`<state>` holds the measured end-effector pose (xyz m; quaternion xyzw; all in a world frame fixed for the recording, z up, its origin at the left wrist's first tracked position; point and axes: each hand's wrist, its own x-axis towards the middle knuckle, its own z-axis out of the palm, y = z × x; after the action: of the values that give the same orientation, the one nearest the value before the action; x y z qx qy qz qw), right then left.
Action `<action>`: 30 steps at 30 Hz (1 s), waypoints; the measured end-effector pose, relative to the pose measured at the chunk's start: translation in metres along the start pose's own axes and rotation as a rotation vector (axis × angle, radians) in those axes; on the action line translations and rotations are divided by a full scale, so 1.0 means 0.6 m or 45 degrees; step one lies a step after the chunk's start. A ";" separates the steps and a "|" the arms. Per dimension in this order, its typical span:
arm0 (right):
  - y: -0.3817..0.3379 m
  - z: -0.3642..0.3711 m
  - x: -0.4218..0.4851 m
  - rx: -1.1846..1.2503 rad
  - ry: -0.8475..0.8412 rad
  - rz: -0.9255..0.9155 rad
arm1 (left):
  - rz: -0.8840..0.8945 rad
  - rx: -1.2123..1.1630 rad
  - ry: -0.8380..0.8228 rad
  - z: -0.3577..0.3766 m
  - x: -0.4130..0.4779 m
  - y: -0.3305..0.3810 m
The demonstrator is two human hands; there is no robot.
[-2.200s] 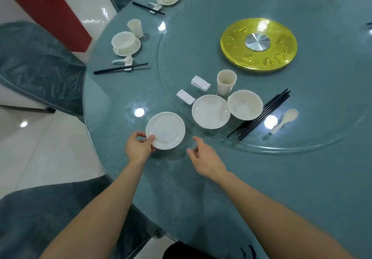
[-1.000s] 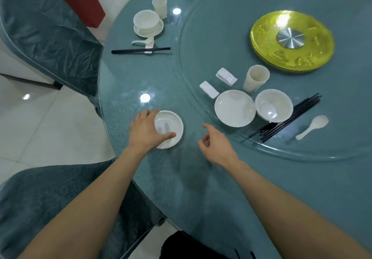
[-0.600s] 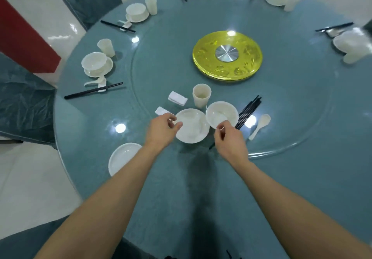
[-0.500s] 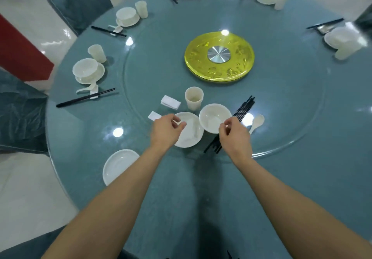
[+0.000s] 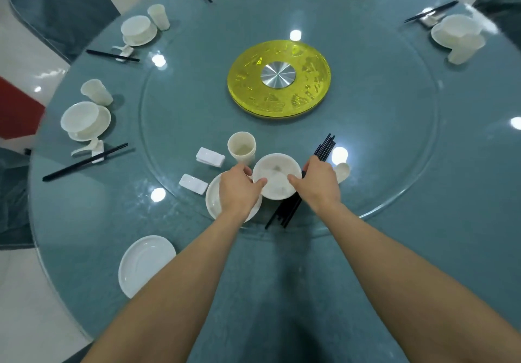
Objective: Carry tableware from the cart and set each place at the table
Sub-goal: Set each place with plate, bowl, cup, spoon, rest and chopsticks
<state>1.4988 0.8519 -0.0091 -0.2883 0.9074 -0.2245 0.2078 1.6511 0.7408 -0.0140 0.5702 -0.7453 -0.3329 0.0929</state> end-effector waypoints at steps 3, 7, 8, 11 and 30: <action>-0.002 0.004 -0.001 -0.003 -0.016 -0.021 | 0.015 0.007 0.010 0.004 0.002 0.001; -0.004 0.009 -0.004 -0.026 0.016 -0.063 | 0.050 0.026 0.047 0.003 -0.002 0.003; -0.004 0.010 -0.005 -0.044 0.023 -0.075 | 0.058 0.025 0.055 0.003 -0.004 0.004; -0.003 0.010 -0.006 -0.065 0.043 -0.093 | 0.095 0.012 0.082 0.000 -0.008 0.005; -0.044 -0.018 -0.047 -0.251 0.255 -0.257 | 0.220 -0.113 0.179 -0.046 -0.037 0.015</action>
<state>1.5257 0.8530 0.0207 -0.3731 0.9076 -0.1816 0.0635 1.6658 0.7512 0.0176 0.5212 -0.7678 -0.3154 0.1985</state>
